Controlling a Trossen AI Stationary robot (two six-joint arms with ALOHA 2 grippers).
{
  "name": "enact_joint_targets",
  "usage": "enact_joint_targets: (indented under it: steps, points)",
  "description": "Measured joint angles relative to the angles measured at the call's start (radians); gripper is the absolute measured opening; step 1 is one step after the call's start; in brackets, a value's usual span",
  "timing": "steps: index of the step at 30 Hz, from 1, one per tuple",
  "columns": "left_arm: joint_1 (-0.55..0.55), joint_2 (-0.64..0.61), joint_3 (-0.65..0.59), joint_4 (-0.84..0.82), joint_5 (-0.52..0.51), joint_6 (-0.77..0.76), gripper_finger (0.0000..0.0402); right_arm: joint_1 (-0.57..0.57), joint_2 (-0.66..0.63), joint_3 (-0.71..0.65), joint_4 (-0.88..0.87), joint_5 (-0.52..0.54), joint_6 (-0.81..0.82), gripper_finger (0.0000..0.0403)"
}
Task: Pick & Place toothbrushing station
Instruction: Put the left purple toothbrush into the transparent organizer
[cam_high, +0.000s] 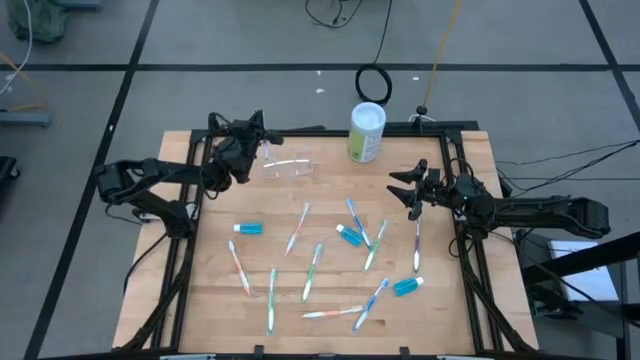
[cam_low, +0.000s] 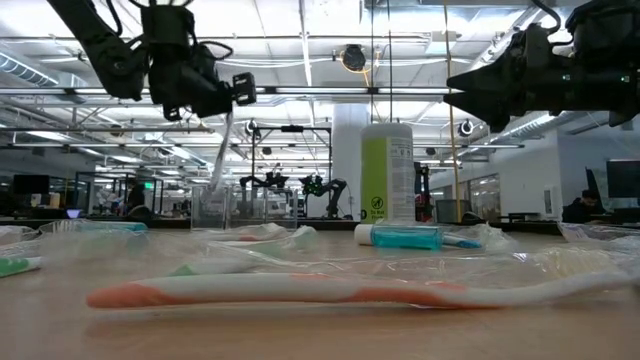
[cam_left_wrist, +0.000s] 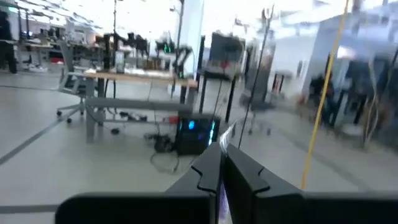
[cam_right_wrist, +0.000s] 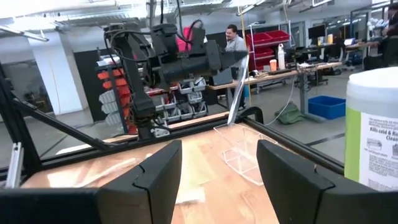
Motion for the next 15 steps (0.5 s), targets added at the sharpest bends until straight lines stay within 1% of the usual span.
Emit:
enact_joint_targets:
  steps: [3, 7, 11, 15]
  points:
    - [-0.008, 0.003, 0.0, -0.09, 0.003, -0.03, 0.0004, 0.0, 0.0, 0.0, 0.0, 0.0, -0.034, 0.0201]
    - [-0.02, 0.006, 0.0, -0.216, 0.002, -0.079, 0.0019, 0.0, 0.0, 0.0, 0.0, 0.0, -0.046, 0.0201]
    - [-0.033, 0.007, 0.0, -0.343, 0.002, -0.081, 0.0024, 0.0, 0.0, 0.0, -0.001, 0.0, -0.047, 0.0201]
    - [-0.047, 0.006, 0.0, -0.39, 0.0, -0.073, 0.0025, 0.0, 0.0, 0.0, -0.001, 0.0, -0.047, 0.0201]
